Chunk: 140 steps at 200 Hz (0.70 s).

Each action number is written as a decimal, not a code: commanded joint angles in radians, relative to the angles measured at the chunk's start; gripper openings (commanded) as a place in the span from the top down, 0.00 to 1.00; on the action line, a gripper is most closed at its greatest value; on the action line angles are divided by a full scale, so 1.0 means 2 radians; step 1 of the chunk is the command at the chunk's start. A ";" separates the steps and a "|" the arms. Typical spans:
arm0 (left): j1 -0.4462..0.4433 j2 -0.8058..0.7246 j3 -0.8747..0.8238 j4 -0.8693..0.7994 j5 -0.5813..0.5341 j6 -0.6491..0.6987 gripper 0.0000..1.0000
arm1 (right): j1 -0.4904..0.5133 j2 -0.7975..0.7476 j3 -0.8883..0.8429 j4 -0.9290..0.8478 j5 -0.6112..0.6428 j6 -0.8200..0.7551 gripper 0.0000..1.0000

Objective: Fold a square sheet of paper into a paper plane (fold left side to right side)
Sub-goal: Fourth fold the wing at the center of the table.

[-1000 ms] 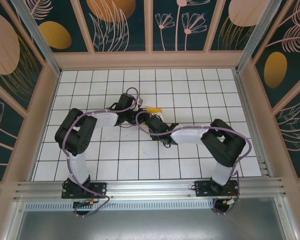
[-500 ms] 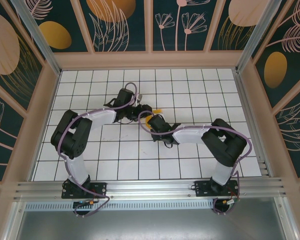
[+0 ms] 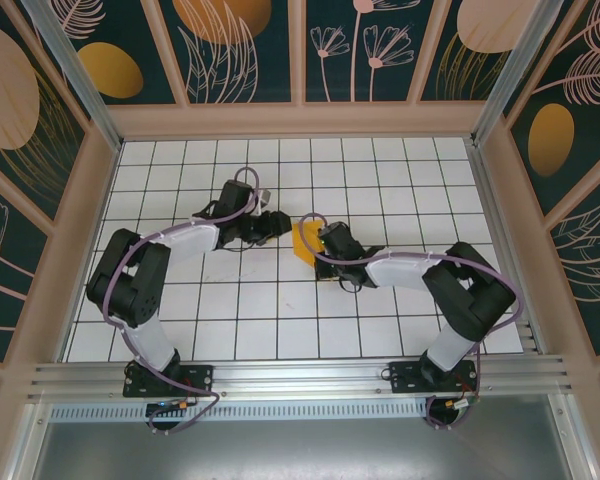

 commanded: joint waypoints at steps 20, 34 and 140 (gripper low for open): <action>-0.026 0.027 -0.001 0.043 0.024 -0.010 0.51 | -0.024 -0.021 -0.020 0.044 -0.091 0.008 0.93; -0.033 0.037 0.005 0.050 0.026 -0.015 0.52 | -0.032 -0.020 -0.022 0.048 -0.107 0.010 0.94; -0.049 0.087 0.033 0.062 0.033 -0.022 0.49 | -0.078 -0.005 -0.047 0.094 -0.201 0.038 0.95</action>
